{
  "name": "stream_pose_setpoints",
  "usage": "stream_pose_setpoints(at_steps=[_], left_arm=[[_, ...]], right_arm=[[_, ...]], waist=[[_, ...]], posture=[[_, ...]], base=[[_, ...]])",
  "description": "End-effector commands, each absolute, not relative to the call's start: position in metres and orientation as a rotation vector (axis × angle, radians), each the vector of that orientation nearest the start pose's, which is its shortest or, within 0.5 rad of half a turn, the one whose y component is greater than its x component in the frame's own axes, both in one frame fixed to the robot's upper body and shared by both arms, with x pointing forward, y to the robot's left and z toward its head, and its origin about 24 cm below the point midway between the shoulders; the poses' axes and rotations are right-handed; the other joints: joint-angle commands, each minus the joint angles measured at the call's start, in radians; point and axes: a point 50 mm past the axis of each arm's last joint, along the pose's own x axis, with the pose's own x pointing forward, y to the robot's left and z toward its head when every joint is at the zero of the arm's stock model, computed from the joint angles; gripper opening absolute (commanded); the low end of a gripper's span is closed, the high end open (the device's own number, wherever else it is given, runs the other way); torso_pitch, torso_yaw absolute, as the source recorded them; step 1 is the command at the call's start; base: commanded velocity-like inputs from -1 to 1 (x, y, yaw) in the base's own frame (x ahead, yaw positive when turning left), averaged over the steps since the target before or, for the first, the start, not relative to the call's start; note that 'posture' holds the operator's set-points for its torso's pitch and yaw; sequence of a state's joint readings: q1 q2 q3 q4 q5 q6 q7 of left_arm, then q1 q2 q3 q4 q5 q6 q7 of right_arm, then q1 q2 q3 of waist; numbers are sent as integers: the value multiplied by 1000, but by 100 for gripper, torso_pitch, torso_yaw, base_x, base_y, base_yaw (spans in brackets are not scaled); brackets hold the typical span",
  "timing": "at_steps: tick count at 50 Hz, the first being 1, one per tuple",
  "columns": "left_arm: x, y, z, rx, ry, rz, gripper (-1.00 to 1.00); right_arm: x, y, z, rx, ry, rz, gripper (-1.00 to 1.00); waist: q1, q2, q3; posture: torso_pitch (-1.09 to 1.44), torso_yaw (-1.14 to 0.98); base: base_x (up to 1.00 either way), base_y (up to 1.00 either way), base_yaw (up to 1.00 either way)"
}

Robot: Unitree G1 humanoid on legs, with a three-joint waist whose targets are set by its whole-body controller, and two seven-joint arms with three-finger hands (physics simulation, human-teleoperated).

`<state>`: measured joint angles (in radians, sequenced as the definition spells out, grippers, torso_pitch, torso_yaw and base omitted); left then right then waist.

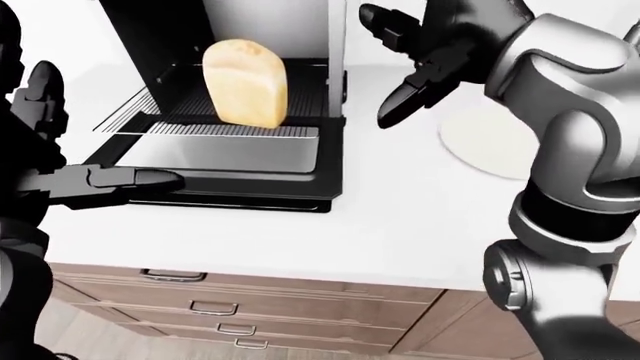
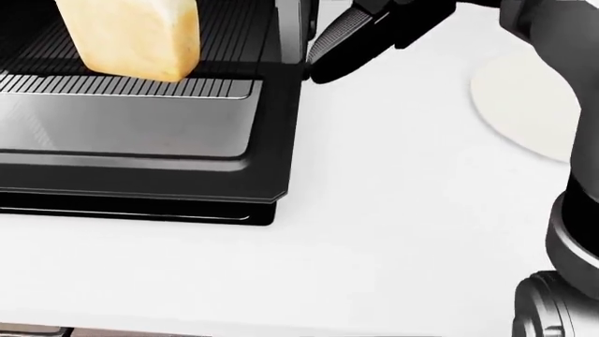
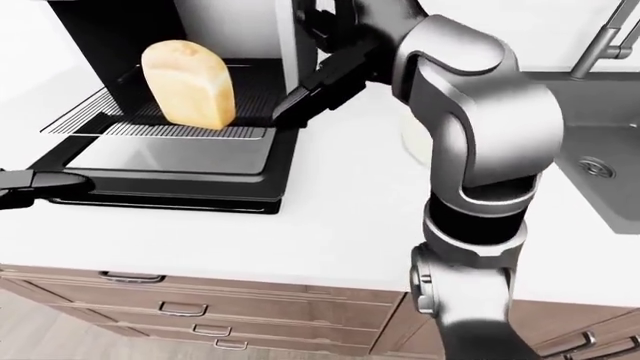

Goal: Pick the bread from the rack and place it on the plate on the counter.

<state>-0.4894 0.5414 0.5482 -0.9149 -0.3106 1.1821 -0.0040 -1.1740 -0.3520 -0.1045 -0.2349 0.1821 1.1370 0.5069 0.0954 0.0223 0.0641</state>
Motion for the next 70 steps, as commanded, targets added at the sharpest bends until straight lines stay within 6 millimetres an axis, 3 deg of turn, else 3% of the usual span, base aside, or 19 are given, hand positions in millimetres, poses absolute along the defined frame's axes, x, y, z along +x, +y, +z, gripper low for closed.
stream_pose_setpoints(at_steps=[1, 7, 15, 41, 52, 70], left_arm=[[202, 241, 293, 258, -417, 264, 100], [202, 241, 296, 260, -421, 260, 100], [200, 241, 294, 257, -417, 262, 100], [204, 239, 293, 281, -421, 251, 100], [198, 241, 290, 286, -413, 256, 100], [199, 244, 292, 288, -412, 259, 100]], right_arm=[[301, -117, 361, -250, -298, 596, 100], [315, -128, 361, -222, -246, 656, 100], [329, -127, 352, -201, -219, 672, 100], [349, -124, 348, -206, -196, 617, 100], [357, -122, 339, -214, -172, 594, 100], [375, -116, 328, -243, -140, 538, 100]], waist=[[5, 4, -22], [37, 2, -25], [80, 7, -31], [271, 31, -54], [309, 33, -63], [332, 35, -71]], posture=[[0, 19], [0, 22], [0, 26], [0, 37], [0, 37], [0, 37]], base=[[0, 0, 0], [0, 0, 0], [0, 0, 0], [0, 0, 0], [0, 0, 0], [0, 0, 0]])
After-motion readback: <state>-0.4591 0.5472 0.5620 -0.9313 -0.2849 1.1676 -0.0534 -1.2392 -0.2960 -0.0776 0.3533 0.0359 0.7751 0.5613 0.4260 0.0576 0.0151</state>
